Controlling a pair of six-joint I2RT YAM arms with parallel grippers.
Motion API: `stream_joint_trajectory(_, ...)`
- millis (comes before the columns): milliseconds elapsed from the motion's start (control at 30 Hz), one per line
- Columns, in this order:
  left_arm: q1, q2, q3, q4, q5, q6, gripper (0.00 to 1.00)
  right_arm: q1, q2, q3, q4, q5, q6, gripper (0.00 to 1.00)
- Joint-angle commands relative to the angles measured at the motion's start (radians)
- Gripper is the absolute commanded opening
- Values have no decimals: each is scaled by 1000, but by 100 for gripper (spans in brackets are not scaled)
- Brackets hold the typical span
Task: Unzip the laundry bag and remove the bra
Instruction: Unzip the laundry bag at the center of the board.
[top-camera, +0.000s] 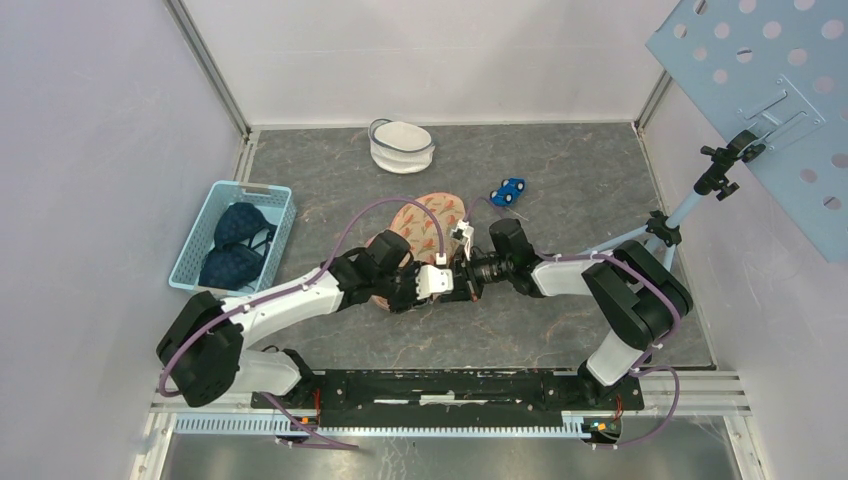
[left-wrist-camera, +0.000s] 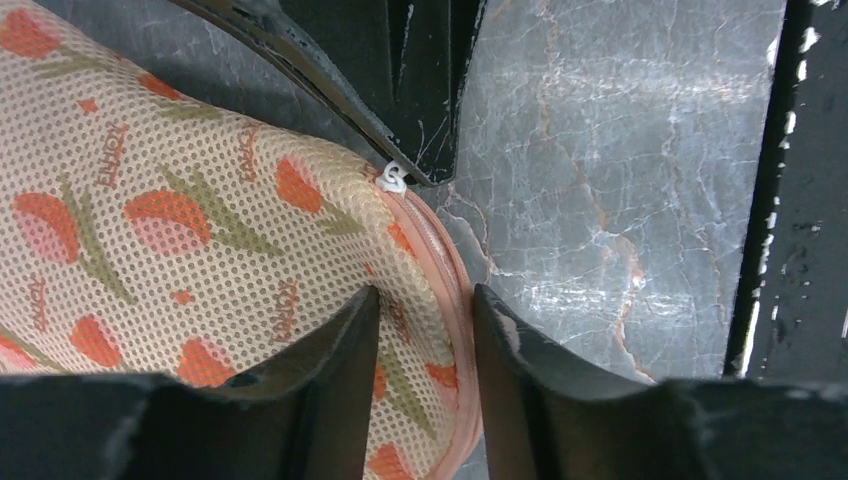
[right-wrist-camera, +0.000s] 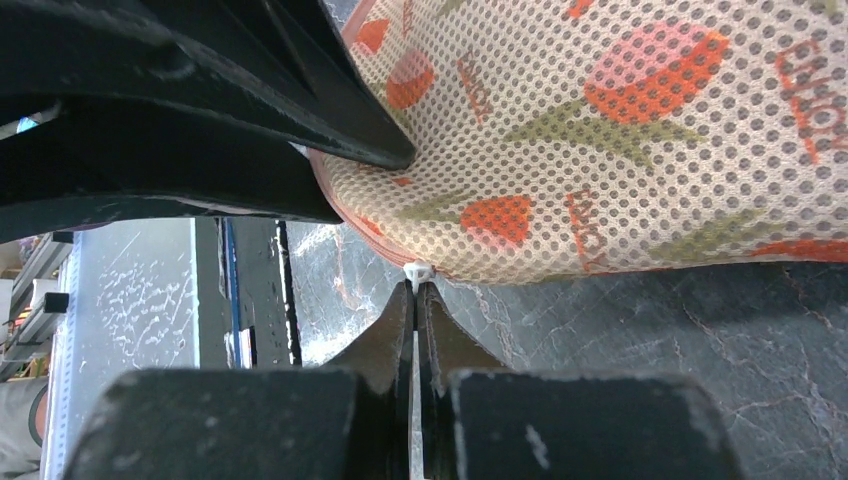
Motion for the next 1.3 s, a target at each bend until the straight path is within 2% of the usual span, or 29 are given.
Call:
stream_joint_trajectory(0, -16, 29, -6, 42, -54, 50, 38, -6, -14, 27, 24, -19, -11, 0)
stream_joint_trajectory(100, -17, 20, -37, 39, -69, 75, 11, -23, -9, 33, -8, -7, -43, 0)
stream_joint_trajectory(167, -19, 10, -55, 27, -63, 77, 3, -43, -3, 44, -48, 23, -80, 0)
stream_joint_trajectory(300, -22, 1, -77, 18, -57, 52, 2, -79, 19, 84, -108, 103, -148, 0)
stream_joint_trajectory(567, -26, 16, -44, 14, -50, -14, 3, -81, 69, 136, -128, 122, -148, 0)
stream_joint_trajectory(667, -25, 24, 4, -16, -22, -77, 16, -80, 76, 142, -149, 115, -166, 0)
stream_joint_trajectory(767, -8, -3, 60, -41, 35, -148, 32, -80, 90, 184, -254, 129, -230, 1)
stream_joint_trajectory(833, 18, -24, 92, -48, 73, -190, 44, -83, 87, 209, -321, 147, -286, 7)
stream_joint_trajectory(933, 96, -47, 123, -42, 115, -291, 56, -88, 69, 239, -394, 165, -338, 19)
stream_joint_trajectory(1067, 304, -81, 126, 13, 219, -492, 72, -99, 31, 251, -456, 173, -358, 45)
stream_joint_trajectory(1267, 541, -126, 74, 122, 238, -761, 77, -100, -38, 262, -471, 198, -352, 68)
